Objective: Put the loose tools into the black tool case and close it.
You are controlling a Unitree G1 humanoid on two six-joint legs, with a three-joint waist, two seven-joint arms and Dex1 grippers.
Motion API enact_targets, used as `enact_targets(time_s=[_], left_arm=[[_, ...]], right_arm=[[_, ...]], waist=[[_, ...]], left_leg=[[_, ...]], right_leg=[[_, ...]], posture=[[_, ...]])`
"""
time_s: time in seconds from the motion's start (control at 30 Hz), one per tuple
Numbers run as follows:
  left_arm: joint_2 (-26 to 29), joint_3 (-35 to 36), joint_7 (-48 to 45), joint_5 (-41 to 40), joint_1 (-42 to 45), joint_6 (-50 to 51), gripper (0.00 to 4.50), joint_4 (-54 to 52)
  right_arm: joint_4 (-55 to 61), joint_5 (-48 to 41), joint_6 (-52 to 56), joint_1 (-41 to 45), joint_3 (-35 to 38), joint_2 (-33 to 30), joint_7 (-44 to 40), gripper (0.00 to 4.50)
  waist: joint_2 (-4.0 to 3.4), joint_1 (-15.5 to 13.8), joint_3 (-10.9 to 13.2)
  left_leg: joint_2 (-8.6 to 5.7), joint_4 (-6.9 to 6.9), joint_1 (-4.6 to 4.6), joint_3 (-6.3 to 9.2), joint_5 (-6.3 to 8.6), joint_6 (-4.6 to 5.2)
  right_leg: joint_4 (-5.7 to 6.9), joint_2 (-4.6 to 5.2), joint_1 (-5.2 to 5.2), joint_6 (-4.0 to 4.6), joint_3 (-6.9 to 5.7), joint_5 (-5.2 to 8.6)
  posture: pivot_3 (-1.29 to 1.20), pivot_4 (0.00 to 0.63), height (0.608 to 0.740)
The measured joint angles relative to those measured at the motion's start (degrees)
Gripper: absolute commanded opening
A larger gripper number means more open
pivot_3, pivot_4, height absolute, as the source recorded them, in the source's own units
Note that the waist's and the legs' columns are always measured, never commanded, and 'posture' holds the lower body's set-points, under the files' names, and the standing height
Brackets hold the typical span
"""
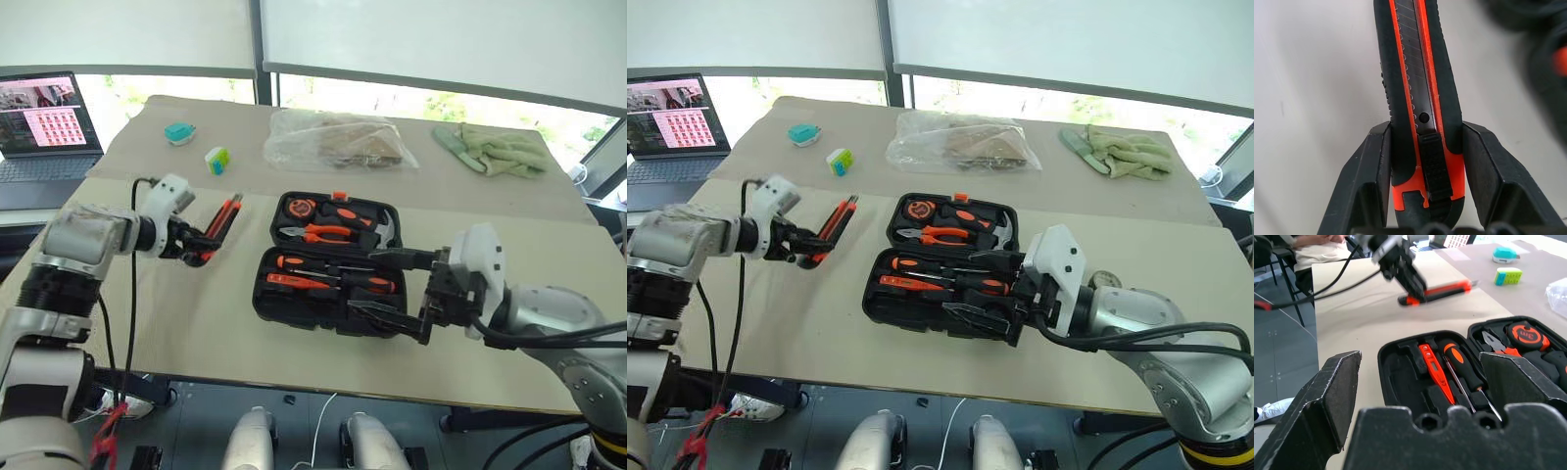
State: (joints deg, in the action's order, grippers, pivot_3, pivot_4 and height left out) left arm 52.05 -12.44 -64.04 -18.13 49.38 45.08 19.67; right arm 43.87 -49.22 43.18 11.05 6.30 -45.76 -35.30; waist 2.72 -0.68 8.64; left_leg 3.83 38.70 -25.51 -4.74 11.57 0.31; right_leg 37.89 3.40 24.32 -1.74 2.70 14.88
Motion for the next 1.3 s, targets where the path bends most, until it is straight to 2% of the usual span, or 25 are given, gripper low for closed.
enact_targets(time_s=[0.03,0.13,0.3,0.43,0.67,0.93,1.13,1.2,1.23,1.27,1.3], left_arm=[[0.93,-0.24,-6.57,-0.05,0.85,-5.03,1.66,-1.55],[0.92,-3.3,-18.61,0.65,3.09,-15.82,1.66,-6.62],[-6.84,-11.86,-26.79,4.9,4.35,-22.97,1.66,-8.54],[-11.53,-18.06,-28.01,10.07,6.57,-26.41,1.66,-8.92],[-12.09,-24.82,-28.19,15.31,6.91,-27.18,1.66,-8.51],[-11.7,-28.81,-28.31,16.4,9.01,-28.89,1.66,-7.18],[-12.8,-29.0,-28.33,16.4,9.48,-29.75,1.66,-4.75],[-13.21,-29.03,-28.33,16.36,9.67,-29.28,2.66,-4.12],[-13.22,-29.3,-28.33,16.49,9.72,-28.88,2.88,-3.88],[-12.94,-29.58,-28.08,15.93,9.74,-27.95,3.4,-3.46],[-12.76,-29.59,-27.86,15.8,9.87,-27.52,3.67,-3.43]], right_arm=[[0.0,-0.64,0.41,-0.35,0.13,0.0,0.49,4.5],[0.24,-1.49,0.95,-0.59,0.25,-0.03,1.03,4.5],[0.93,-1.66,1.39,-2.86,1.37,-0.7,1.94,4.5],[2.41,-1.92,1.96,-4.67,2.07,-0.85,3.21,4.5],[5.77,-4.74,2.4,-8.36,4.35,-0.8,6.88,4.5],[7.72,-7.31,2.42,-9.54,5.63,-0.8,10.64,4.5],[7.81,-7.78,2.41,-9.35,5.48,-0.8,11.86,4.5],[7.8,-7.81,2.41,-8.89,5.35,-0.8,12.09,4.5],[7.79,-7.81,2.41,-8.65,5.26,-0.8,12.19,4.5],[7.76,-7.82,2.41,-8.29,5.18,-0.8,12.24,4.5],[7.74,-7.82,2.41,-8.14,5.17,-0.8,12.26,4.5]], waist=[[0.0,-0.09,0.0],[-0.03,-0.32,-0.02],[-0.07,-0.26,-0.03],[-0.07,0.07,-0.03],[-0.1,0.76,-0.02],[-0.1,0.62,-0.02],[-0.2,0.64,-0.08],[-0.21,0.56,-0.09],[-0.2,0.55,-0.08],[-0.2,0.57,-0.08],[-0.2,0.58,-0.08]], left_leg=[[-0.01,0.0,-0.01,0.01,0.0,0.0],[-0.02,0.0,0.0,0.0,0.01,0.01],[-0.02,0.09,-0.02,0.05,0.0,0.02],[-0.03,0.09,-0.04,0.07,0.01,0.04],[-0.01,0.09,-0.01,0.17,0.02,0.05],[-0.02,0.1,0.02,0.19,0.02,0.05],[-0.02,0.11,0.17,0.19,0.01,0.06],[-0.02,0.13,0.18,0.2,0.01,0.06],[-0.02,0.13,0.17,0.2,0.01,0.06],[-0.01,0.12,0.13,0.2,0.01,0.06],[-0.01,0.12,0.13,0.21,0.01,0.06]], right_leg=[[-0.02,0.02,-0.03,0.0,-0.04,0.0],[-0.14,0.04,-0.13,-0.01,-0.04,0.0],[-0.1,-0.02,-0.14,-0.06,-0.03,-0.01],[-0.12,-0.04,-0.13,-0.09,0.0,-0.01],[0.0,-0.1,-0.13,-0.1,0.04,0.01],[-0.01,-0.09,-0.16,-0.11,0.04,0.02],[0.06,-0.1,-0.27,-0.1,0.04,0.02],[0.06,-0.1,-0.29,-0.1,0.04,0.02],[0.05,-0.09,-0.28,-0.1,0.04,0.02],[0.07,-0.1,-0.23,-0.1,0.05,0.02],[0.06,-0.11,-0.22,-0.1,0.05,0.02]], posture=[[0.0,0.15,0.74],[0.0,0.15,0.74],[0.0,0.15,0.74],[0.0,0.15,0.74],[0.0,0.15,0.74],[0.0,0.15,0.74],[0.0,0.15,0.74],[0.0,0.15,0.74],[0.0,0.15,0.74],[0.0,0.15,0.74],[0.0,0.15,0.74]])
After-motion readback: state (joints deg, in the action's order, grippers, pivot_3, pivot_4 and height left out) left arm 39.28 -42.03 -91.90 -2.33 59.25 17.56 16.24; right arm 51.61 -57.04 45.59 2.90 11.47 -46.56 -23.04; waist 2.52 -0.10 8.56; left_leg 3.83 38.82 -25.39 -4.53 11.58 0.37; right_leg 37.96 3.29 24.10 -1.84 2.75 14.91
